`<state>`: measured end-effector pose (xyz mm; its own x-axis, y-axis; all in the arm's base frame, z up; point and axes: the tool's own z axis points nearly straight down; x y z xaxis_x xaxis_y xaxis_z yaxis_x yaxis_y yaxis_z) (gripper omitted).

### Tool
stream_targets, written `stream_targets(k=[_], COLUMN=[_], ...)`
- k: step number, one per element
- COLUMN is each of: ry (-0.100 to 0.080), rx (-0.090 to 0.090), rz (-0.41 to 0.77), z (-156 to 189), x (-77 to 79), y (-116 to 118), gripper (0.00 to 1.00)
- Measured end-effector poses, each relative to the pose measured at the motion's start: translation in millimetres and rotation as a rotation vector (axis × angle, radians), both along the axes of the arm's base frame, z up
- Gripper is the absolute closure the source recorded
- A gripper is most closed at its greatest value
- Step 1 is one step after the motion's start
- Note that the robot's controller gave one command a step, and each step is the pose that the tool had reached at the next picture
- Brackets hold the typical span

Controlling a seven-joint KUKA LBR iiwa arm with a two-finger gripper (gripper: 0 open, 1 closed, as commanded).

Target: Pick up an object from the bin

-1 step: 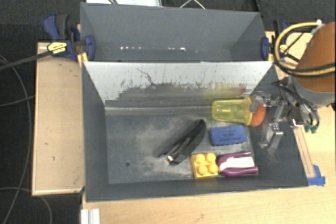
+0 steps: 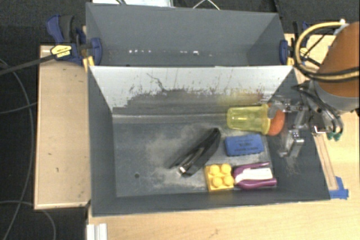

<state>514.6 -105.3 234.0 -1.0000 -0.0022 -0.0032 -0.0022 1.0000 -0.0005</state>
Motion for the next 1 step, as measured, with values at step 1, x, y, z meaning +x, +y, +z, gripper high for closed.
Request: stream_targets(k=[1], ry=[0.003], rx=[0.001], rz=[0.088], z=[-73.3], x=[73.4], y=[9.9], gripper=[0.00])
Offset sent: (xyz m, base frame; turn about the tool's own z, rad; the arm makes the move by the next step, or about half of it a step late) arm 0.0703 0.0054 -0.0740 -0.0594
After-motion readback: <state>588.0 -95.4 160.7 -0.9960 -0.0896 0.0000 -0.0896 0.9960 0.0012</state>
